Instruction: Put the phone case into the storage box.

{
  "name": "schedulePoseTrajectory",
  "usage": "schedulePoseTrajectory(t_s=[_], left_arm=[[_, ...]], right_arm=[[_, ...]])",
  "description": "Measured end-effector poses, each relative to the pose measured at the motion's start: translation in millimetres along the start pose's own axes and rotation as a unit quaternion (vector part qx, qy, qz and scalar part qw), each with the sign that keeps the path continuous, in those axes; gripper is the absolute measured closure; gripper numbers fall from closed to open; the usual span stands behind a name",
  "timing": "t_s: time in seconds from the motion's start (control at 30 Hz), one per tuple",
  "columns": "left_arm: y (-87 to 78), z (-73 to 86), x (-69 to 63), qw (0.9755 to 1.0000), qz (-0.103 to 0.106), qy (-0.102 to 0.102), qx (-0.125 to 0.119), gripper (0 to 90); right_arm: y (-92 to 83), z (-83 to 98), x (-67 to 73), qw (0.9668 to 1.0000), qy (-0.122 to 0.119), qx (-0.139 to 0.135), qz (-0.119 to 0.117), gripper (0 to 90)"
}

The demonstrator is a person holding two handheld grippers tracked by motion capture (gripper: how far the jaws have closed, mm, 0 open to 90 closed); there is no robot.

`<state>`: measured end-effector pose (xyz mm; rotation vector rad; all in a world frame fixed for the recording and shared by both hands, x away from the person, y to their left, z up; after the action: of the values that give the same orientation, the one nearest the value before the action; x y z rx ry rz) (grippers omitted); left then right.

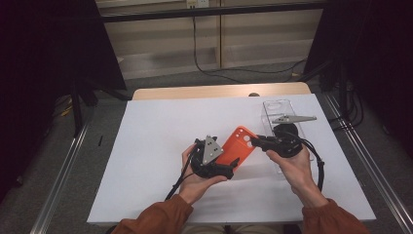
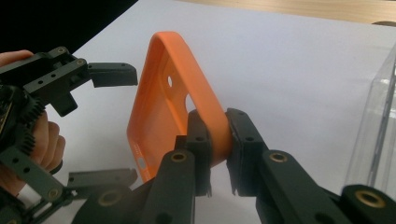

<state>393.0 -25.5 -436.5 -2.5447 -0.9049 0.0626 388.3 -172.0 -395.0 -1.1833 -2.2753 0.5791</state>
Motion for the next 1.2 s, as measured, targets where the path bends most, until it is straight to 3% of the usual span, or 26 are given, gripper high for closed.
schedulePoseTrajectory(t_s=[0.17,0.27,0.37,0.5,0.7,0.8,0.9,0.97,1.07,1.2], left_arm=[[-1.0,1.0,8.5,0.9995,0.012,-0.027,0.005,4.5],[-3.8,-0.6,11.9,0.9997,0.003,-0.023,-0.001,4.4],[-7.2,-2.3,13.4,0.9994,0.005,-0.032,-0.007,4.0],[-11.8,-1.8,20.8,0.9994,-0.01,-0.032,-0.004,4.0],[-21.4,1.8,35.7,0.9985,-0.024,-0.047,-0.011,4.0],[-26.4,3.0,43.3,0.9975,-0.024,-0.064,-0.019,4.0],[-30.6,1.7,50.5,0.9966,-0.034,-0.053,-0.053,4.0],[-34.1,2.5,54.6,0.9957,-0.049,-0.049,-0.061,4.1],[-38.5,4.8,55.6,0.9937,-0.028,-0.085,-0.068,4.1],[-45.6,7.9,60.1,0.9929,-0.035,-0.084,-0.076,4.1]], right_arm=[[-5.9,-1.4,-2.9,0.9999,-0.006,-0.01,0.002,80.4],[-8.4,-1.5,-4.6,0.9999,-0.007,-0.015,0.003,80.4],[-11.2,-2.2,-7.9,0.9998,-0.007,-0.019,0.007,80.4],[-13.7,-2.4,-12.7,0.9996,-0.008,-0.023,0.014,80.4],[-15.4,-2.6,-18.3,0.9994,-0.009,-0.027,0.02,80.4],[-16.4,-4.0,-19.1,0.9993,-0.013,-0.029,0.022,80.4],[-17.6,-5.9,-19.6,0.9991,-0.019,-0.031,0.023,80.4],[-18.7,-7.2,-20.1,0.9989,-0.02,-0.033,0.024,80.4],[-20.9,-9.2,-21.0,0.9987,-0.024,-0.038,0.026,80.4],[-24.6,-11.7,-22.2,0.9983,-0.026,-0.042,0.03,80.4]])
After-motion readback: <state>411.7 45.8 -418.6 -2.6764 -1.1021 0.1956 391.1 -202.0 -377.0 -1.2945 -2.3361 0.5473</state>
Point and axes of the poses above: each handheld gripper's, and its own axes: y roughly forward along the jaws, z roughly out of its underside, x roughly to its left, the point moved 8 cm from there along y, roughly forward along the jaws, and after that the axes turned 1 degree about -y, right-handed, at the moved point
